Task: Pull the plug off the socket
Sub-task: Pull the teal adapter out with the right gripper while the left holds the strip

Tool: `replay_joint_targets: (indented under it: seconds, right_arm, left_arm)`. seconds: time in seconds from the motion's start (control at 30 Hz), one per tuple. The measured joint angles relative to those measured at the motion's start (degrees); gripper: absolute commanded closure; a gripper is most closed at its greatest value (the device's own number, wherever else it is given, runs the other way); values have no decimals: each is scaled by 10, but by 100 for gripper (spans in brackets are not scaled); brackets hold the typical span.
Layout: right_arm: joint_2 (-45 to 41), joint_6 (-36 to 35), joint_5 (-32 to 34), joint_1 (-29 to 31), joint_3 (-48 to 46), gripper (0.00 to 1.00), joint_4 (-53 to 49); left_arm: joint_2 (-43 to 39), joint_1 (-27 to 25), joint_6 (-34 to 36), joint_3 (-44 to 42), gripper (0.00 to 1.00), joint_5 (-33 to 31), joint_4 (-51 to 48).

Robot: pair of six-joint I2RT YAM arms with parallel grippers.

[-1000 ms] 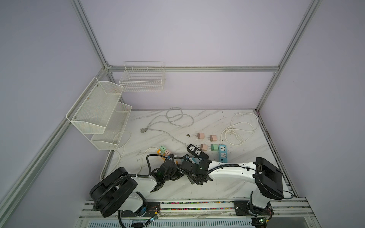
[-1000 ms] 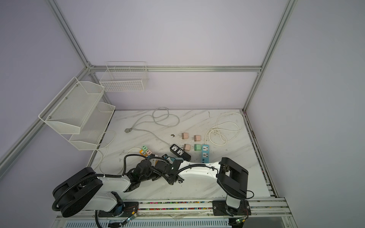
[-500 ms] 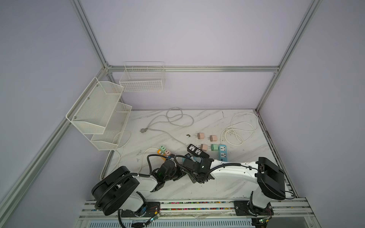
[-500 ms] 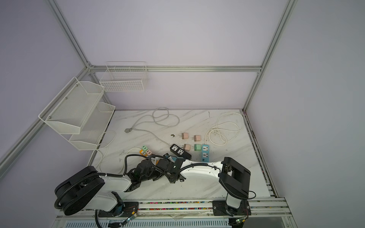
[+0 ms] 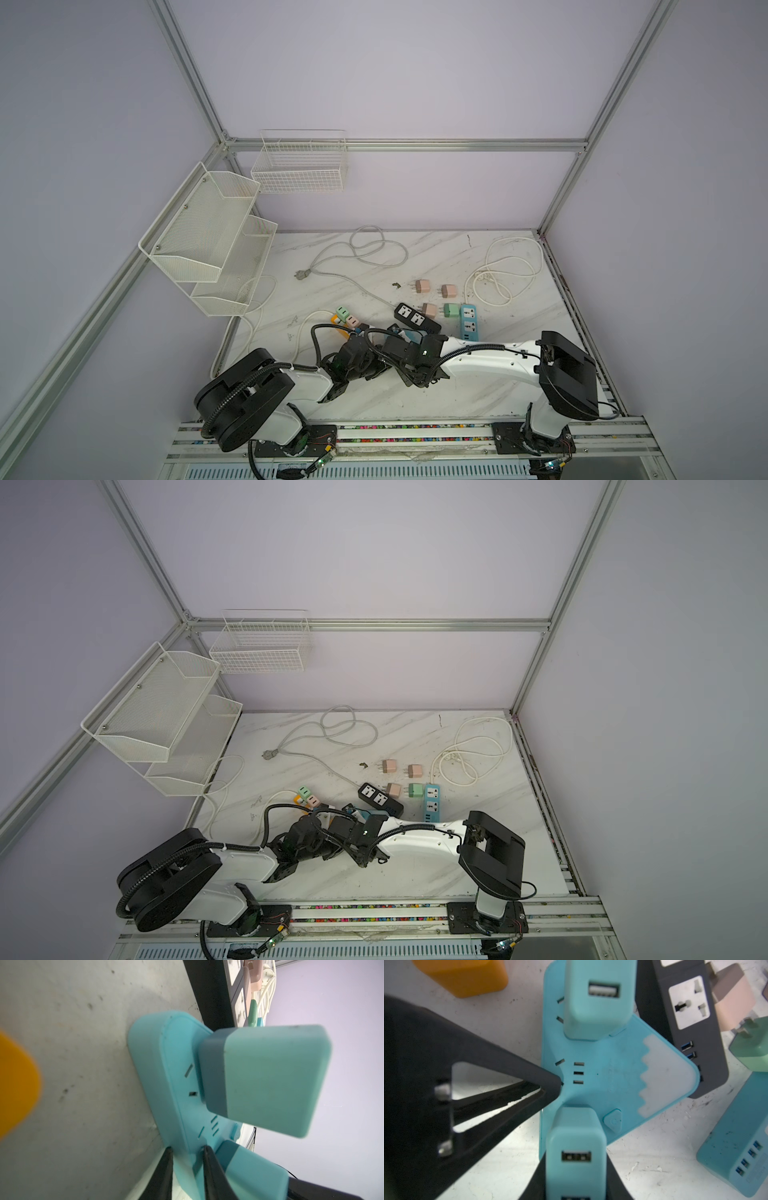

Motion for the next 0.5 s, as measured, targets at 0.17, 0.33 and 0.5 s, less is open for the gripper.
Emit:
replay_joint_targets:
  seconds: [0.17, 0.33, 0.5]
  right_arm:
    - [2, -7, -4, 4, 0, 83, 1]
    - [-13, -5, -19, -15, -13, 83, 13]
    - [-32, -13, -44, -33, -28, 84, 25]
  left_arm:
    - [-2, 0, 0, 1, 76, 0, -4]
    - [-3, 0, 0, 3, 76, 0, -10]
    - [-2, -4, 0, 8, 76, 3, -16]
